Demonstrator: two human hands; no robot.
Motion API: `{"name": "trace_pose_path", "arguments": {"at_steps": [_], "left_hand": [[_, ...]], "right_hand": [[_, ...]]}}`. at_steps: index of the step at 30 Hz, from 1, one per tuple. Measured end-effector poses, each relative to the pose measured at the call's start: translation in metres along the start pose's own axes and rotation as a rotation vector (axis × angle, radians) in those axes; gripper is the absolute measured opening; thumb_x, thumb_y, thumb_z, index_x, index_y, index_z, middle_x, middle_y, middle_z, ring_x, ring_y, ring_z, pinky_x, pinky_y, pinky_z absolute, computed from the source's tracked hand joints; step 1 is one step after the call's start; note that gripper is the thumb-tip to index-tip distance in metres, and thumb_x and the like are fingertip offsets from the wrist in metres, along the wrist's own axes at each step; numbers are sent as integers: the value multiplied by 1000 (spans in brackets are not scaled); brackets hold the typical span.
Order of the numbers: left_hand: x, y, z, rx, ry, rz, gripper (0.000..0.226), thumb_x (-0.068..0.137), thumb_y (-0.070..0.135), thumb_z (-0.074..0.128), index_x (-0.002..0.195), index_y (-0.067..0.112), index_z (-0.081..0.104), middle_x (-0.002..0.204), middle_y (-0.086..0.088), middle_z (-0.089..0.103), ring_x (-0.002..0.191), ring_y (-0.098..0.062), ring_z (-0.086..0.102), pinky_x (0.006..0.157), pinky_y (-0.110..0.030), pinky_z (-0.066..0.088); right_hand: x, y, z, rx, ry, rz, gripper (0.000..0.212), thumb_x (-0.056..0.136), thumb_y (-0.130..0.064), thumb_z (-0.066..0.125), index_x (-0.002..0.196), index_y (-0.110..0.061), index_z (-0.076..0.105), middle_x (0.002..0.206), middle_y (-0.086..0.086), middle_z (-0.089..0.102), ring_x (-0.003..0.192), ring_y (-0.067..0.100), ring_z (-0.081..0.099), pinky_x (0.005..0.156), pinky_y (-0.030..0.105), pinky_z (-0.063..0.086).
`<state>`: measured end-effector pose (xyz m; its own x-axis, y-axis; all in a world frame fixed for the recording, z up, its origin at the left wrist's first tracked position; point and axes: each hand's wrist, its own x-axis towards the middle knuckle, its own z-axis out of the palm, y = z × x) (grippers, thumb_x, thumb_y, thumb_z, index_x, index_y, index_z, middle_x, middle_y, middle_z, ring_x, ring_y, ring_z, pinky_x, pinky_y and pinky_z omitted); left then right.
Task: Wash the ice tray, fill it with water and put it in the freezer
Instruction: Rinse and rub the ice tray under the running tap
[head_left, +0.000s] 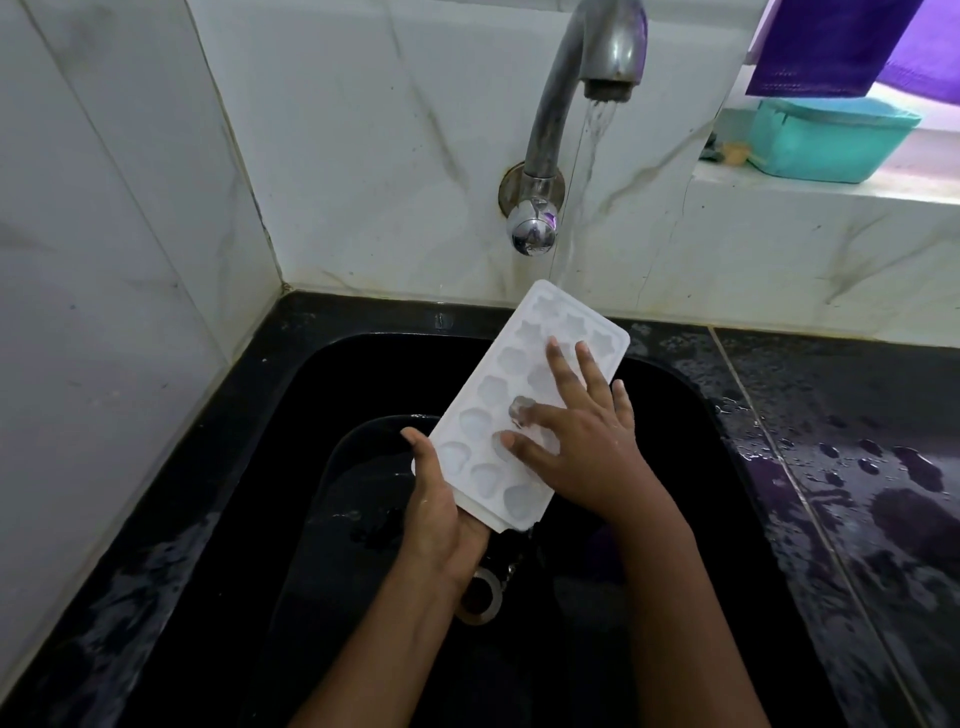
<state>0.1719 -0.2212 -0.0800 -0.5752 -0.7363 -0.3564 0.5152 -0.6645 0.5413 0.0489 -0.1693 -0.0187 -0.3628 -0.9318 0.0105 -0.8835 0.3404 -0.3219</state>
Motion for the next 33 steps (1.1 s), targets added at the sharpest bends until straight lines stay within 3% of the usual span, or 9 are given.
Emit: {"name": "trace_pose_path", "arguments": {"at_steps": [3, 6, 9, 13, 19, 23, 28, 30, 33], "left_hand": [[-1, 1, 2, -6, -19, -40, 77, 85, 69, 35, 131, 10, 56, 125, -18, 65, 117, -35, 61, 101, -52, 45], [0, 3, 0, -58, 15, -62, 69, 95, 61, 36, 136, 8, 53, 129, -21, 61, 122, -39, 56, 106, -55, 40], [3, 8, -4, -76, 30, -62, 67, 96, 58, 33, 134, 7, 54, 128, -22, 62, 118, -38, 59, 96, -50, 48], [-2, 7, 3, -43, 45, -106, 66, 97, 57, 32, 133, 7, 54, 125, -22, 64, 116, -39, 60, 87, -48, 52], [1, 6, 12, -25, 128, -108, 62, 97, 54, 37, 126, 5, 59, 117, -22, 68, 109, -38, 63, 85, -47, 52], [9, 2, 18, 52, 154, -131, 62, 94, 58, 43, 122, 7, 64, 113, -21, 70, 107, -39, 65, 91, -50, 51], [21, 1, 24, 62, 186, -100, 59, 95, 58, 42, 115, 8, 66, 105, -20, 73, 93, -36, 70, 75, -44, 56], [24, 3, 22, 86, 190, -86, 62, 93, 61, 43, 110, 8, 68, 101, -19, 74, 88, -34, 72, 74, -44, 56], [26, 3, 19, 112, 206, -68, 66, 89, 66, 45, 112, 8, 68, 104, -18, 73, 94, -36, 71, 82, -49, 56]], "right_hand": [[-1, 6, -1, -13, 41, 43, 37, 87, -63, 42, 105, -40, 63, 154, -13, -24, 139, 11, -30, 112, 48, -15], [-1, 2, 3, -53, -25, 4, 45, 85, -67, 41, 121, -44, 54, 150, -11, -33, 137, 13, -35, 110, 49, -17], [0, -2, 6, -37, -149, -14, 51, 85, -67, 43, 131, -45, 46, 149, -10, -36, 136, 15, -37, 113, 51, -16], [-2, 5, 6, -65, -33, 44, 44, 88, -65, 39, 119, -41, 58, 149, -13, -32, 135, 13, -38, 110, 49, -18], [-20, 9, 21, -94, 75, -52, 71, 76, -75, 14, 131, -41, 46, 148, -12, -38, 132, 10, -42, 108, 46, -22], [-19, 29, 18, -101, 237, -66, 66, 82, -74, 15, 113, -39, 60, 157, -8, -16, 141, 10, -26, 110, 43, -20], [-13, 26, 30, -104, 218, -80, 66, 83, -70, 16, 133, -38, 45, 155, -8, -22, 140, 11, -29, 111, 45, -19], [-12, 29, 34, -80, 246, -87, 62, 85, -69, 18, 127, -37, 51, 157, -7, -17, 141, 11, -27, 111, 44, -19], [-8, 32, 38, -111, 339, -65, 53, 88, -65, 25, 115, -36, 60, 160, -2, -4, 145, 15, -16, 113, 46, -12]]}}
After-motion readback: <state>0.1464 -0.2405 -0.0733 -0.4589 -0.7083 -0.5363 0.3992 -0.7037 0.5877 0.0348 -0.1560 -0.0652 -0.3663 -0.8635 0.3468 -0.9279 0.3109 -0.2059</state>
